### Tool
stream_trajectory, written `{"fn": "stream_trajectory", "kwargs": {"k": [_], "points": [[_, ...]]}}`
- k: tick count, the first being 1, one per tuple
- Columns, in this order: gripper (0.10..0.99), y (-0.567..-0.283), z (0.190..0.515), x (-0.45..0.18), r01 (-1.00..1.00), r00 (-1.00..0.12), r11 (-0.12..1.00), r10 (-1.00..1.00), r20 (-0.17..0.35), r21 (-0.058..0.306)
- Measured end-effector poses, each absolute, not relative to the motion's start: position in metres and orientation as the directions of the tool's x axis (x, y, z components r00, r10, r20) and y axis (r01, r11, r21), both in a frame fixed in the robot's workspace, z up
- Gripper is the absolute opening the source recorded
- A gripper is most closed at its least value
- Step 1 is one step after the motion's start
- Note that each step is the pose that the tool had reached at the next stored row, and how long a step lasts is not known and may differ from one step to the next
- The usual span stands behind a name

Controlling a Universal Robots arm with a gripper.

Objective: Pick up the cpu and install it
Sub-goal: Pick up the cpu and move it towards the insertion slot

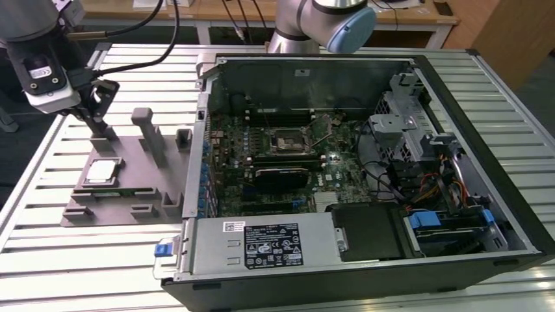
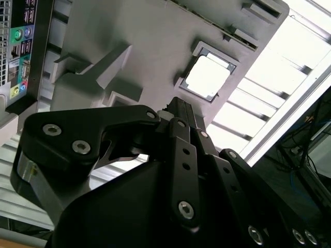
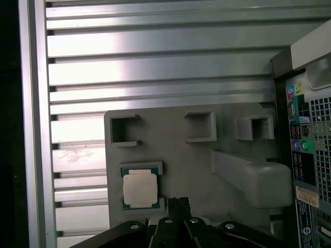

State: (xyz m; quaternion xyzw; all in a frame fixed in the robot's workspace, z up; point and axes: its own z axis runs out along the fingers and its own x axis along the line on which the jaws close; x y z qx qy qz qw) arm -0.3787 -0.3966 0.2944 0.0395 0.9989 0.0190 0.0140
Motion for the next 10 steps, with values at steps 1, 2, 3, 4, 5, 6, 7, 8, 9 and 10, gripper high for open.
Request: {"fn": "stream_trajectory", "kwargs": {"k": [1,2,3,4,5,6,7,8,9,10], "points": [[0.106,-0.3966,0.2937,-0.3790,0.078,-0.996,0.996,0.079,-0.027,0.039],[0.106,-0.3966,0.2931,-0.3791,0.078,-0.996,0.996,0.079,-0.026,0.039],[0.106,-0.3966,0.2925,-0.3793,0.078,-0.996,0.996,0.079,-0.026,0.038],[0.106,-0.3966,0.2918,-0.3795,0.078,-0.996,0.996,0.079,-0.027,0.038],[0.106,-0.3966,0.2910,-0.3798,0.078,-0.996,0.996,0.079,-0.027,0.038],[0.106,-0.3966,0.2902,-0.3800,0.078,-0.996,0.996,0.079,-0.027,0.038],[0.106,-0.3966,0.2893,-0.3802,0.078,-0.996,0.996,0.079,-0.027,0.037],[0.106,-0.3966,0.2885,-0.3805,0.078,-0.996,0.996,0.079,-0.027,0.037],[0.106,-0.3966,0.2877,-0.3806,0.078,-0.996,0.996,0.079,-0.027,0.037],[0.106,-0.3966,0.2868,-0.3808,0.078,-0.996,0.996,0.079,-0.027,0.037]]}}
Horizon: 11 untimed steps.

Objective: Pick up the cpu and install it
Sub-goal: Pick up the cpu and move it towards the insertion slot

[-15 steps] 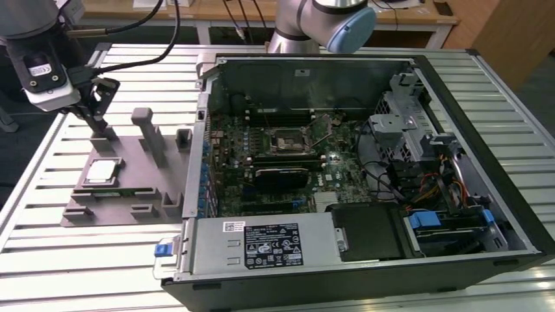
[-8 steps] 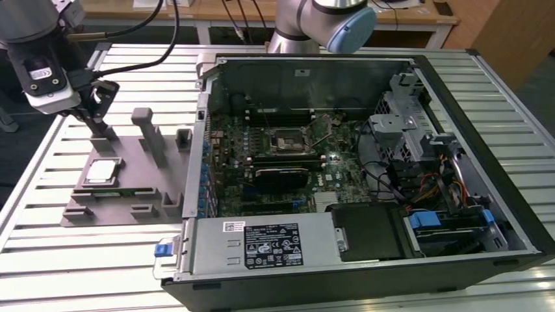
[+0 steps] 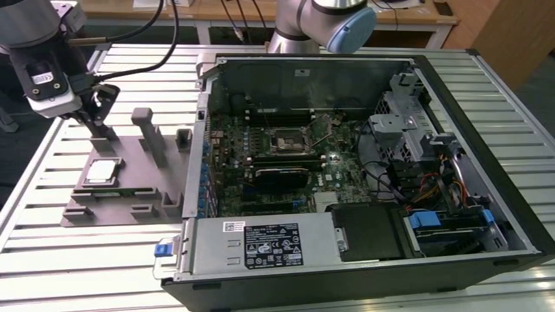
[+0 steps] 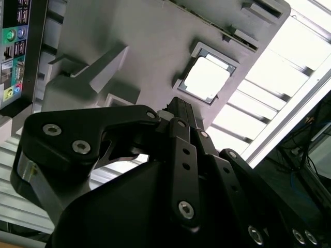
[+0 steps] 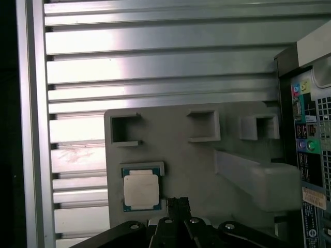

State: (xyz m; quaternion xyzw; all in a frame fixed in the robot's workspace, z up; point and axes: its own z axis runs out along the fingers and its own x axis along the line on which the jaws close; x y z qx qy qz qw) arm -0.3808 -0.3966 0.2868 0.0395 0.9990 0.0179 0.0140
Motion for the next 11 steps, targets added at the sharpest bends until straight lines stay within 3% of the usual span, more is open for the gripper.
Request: {"fn": "stream_trajectory", "kwargs": {"k": [11], "points": [[0.106,-0.397,0.275,-0.390,0.078,-0.996,0.996,0.079,-0.027,0.036]]}}
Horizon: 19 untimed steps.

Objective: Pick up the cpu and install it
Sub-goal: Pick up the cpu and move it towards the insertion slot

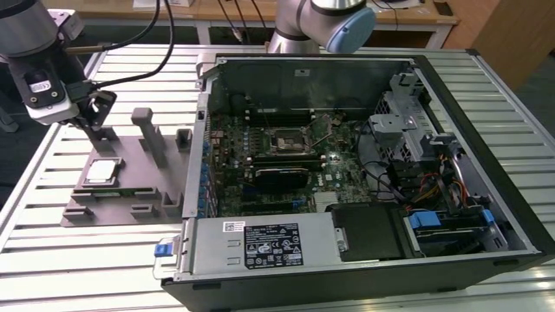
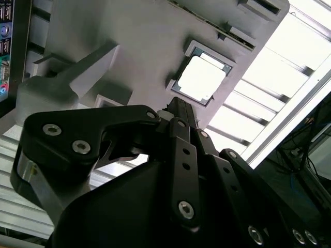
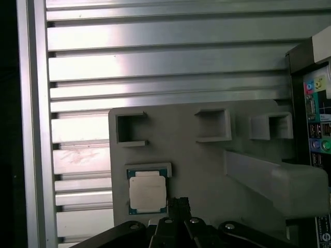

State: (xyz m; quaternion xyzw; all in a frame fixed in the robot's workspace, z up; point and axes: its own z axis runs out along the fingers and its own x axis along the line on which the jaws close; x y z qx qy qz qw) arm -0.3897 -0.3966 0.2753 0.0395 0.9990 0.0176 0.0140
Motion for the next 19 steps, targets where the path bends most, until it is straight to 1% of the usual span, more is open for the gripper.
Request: {"fn": "stream_trajectory", "kwargs": {"k": [19], "points": [[0.106,-0.397,0.259,-0.404,0.078,-0.996,0.996,0.079,-0.027,0.035]]}}
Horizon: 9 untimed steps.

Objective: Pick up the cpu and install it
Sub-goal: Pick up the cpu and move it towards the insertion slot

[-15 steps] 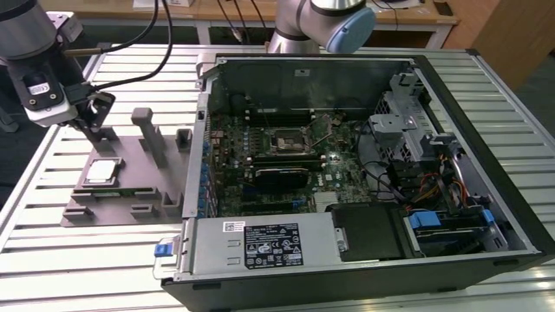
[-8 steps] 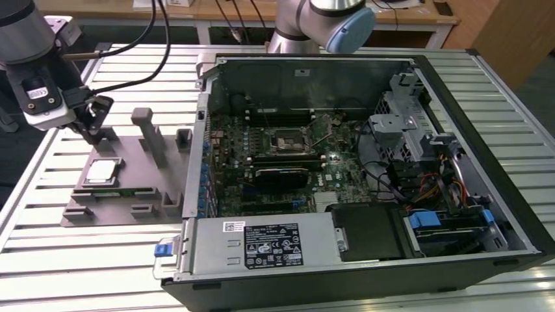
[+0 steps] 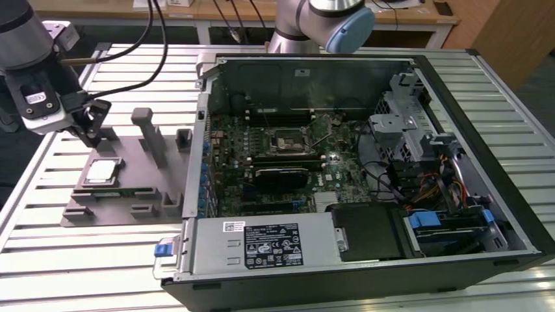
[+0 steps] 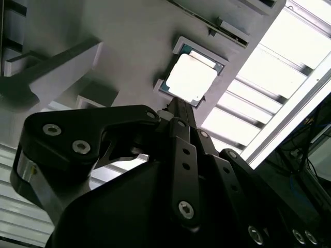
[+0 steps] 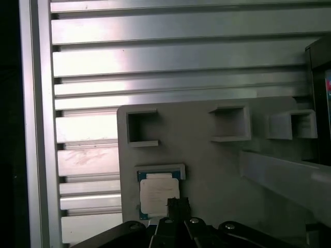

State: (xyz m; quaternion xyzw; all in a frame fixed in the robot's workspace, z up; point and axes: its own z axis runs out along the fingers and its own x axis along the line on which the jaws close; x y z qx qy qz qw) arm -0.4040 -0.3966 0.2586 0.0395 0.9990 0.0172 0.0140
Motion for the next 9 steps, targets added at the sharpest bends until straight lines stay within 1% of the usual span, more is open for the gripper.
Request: {"fn": "stream_trajectory", "kwargs": {"k": [9], "points": [[0.106,-0.3966,0.2482,-0.4093,0.078,-0.996,0.996,0.079,-0.027,0.035]]}}
